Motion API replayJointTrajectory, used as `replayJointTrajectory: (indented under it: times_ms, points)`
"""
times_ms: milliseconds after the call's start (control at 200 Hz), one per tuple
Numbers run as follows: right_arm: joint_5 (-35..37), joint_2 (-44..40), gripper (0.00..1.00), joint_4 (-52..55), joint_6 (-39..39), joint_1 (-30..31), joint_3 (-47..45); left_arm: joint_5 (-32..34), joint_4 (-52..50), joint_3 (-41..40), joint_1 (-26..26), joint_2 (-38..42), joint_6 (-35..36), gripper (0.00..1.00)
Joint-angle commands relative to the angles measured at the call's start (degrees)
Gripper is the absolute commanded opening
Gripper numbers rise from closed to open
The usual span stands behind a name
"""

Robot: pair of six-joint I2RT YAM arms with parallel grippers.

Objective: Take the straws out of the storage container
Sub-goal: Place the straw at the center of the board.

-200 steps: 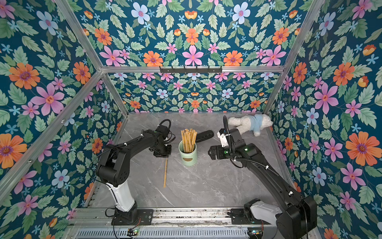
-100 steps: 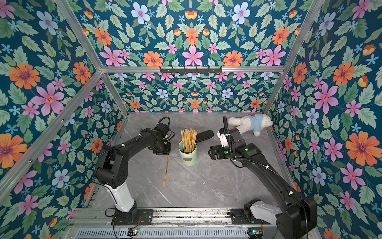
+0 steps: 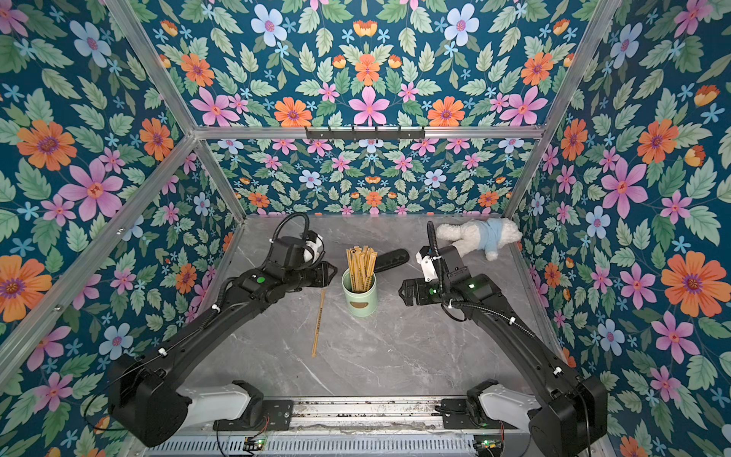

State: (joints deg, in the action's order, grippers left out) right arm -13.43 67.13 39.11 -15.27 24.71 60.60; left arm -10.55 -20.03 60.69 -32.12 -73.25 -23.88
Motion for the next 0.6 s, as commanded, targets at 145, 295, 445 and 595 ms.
replayJointTrajectory:
  times_ms: [145,295,445,595]
  points:
    - [-0.1,0.05,0.99,-0.23,0.46,0.05,0.15,1.21,8.96,0.25,-1.19,-1.98,-1.3,0.4]
    - [-0.19,0.65,0.99,-0.53,0.46,0.08,0.11,1.22,9.13,1.82,-1.31,-4.37,-1.17,0.39]
    - [-0.19,0.88,0.99,-0.73,0.41,0.08,0.05,1.41,9.31,2.49,-1.44,-6.18,-1.17,0.38]
    - [-0.37,1.16,0.99,-0.7,0.46,0.08,0.13,1.4,9.66,3.11,-1.44,-7.48,-1.24,0.38]
